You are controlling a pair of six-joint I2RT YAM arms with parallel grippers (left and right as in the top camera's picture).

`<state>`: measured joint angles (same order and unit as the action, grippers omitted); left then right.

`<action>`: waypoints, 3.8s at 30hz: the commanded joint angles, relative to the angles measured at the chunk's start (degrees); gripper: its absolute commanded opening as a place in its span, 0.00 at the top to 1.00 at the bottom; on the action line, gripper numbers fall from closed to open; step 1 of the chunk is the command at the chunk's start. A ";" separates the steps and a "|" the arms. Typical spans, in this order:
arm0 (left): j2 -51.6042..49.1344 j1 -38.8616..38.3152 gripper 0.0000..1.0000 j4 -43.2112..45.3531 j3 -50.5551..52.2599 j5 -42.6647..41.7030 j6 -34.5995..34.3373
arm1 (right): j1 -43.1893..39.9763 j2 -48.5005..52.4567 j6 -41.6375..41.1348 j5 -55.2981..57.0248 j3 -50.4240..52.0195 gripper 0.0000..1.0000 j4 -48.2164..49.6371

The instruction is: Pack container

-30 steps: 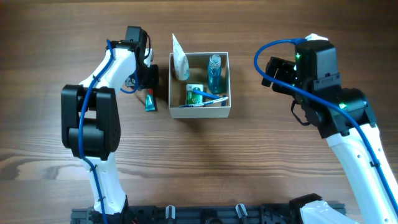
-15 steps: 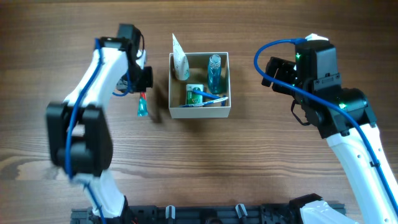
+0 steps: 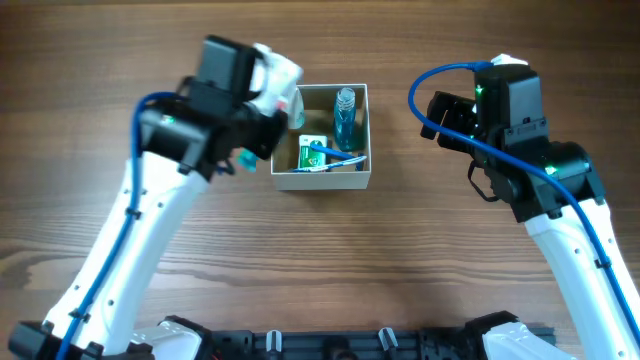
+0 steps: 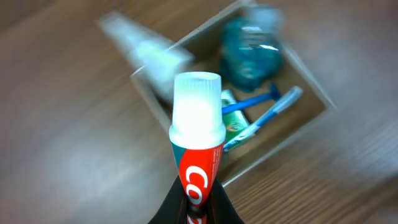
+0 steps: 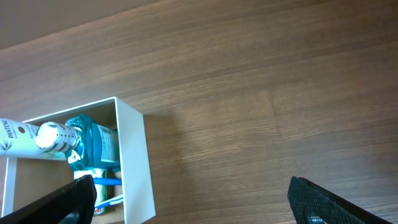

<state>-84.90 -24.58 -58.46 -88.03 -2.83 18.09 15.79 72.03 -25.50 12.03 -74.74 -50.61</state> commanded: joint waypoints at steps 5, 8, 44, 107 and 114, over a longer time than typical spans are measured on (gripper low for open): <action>-8.90 -6.73 0.92 4.81 -0.04 0.31 22.34 | -0.02 0.42 -0.57 -0.48 -0.68 0.00 0.02; -12.74 -6.82 0.91 6.67 -0.04 -0.57 25.70 | -0.02 0.42 -0.55 -0.48 -0.68 0.00 0.02; 14.80 9.55 0.00 -4.20 -0.07 17.68 -22.01 | -0.02 0.42 -0.57 -0.48 -0.68 0.00 0.02; 5.60 30.86 0.00 -4.87 -0.07 11.02 -28.85 | -16.48 -68.24 11.13 -12.17 63.19 0.00 24.94; 5.60 30.86 0.00 -4.87 -0.07 11.02 -28.87 | -16.57 -71.82 9.01 -11.78 66.99 0.00 27.61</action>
<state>-79.07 5.96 -63.44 -88.01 9.08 -9.82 -0.38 1.80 -15.18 1.04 -7.68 -23.99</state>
